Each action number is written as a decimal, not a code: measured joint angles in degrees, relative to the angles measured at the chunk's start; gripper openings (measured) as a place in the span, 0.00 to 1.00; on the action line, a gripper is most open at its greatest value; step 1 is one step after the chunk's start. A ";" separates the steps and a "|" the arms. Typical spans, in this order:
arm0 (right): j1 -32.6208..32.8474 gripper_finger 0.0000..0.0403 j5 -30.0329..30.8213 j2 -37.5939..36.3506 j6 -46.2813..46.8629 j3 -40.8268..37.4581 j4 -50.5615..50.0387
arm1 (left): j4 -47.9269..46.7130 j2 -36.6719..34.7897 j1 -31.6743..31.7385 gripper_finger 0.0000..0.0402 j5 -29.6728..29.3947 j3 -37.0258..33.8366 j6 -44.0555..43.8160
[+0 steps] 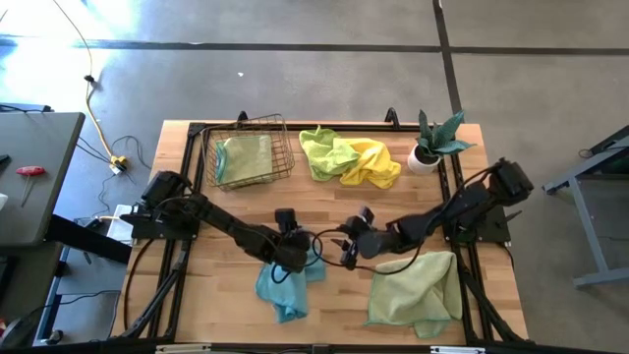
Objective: Fold microfiber towels
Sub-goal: Fold the blue towel
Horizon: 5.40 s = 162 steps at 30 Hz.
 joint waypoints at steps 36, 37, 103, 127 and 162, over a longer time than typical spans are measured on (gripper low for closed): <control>1.68 0.43 -9.09 13.83 21.58 0.00 16.13 | -6.15 -0.11 -0.34 0.00 0.47 3.59 -8.85; 1.68 0.43 -10.03 13.83 21.73 0.00 16.01 | -6.11 -0.11 -0.56 0.00 0.37 3.91 -8.28; 3.10 0.43 -13.32 17.99 30.39 0.04 19.80 | -29.37 -0.31 -6.16 0.00 -8.94 21.77 -11.82; 2.38 0.43 -18.61 18.18 31.99 7.69 5.74 | -28.97 -0.33 -5.73 0.00 -12.32 28.61 -4.01; 2.33 0.43 -19.60 18.05 15.64 7.85 2.30 | -29.07 -0.33 -4.95 0.36 -3.91 11.72 -4.63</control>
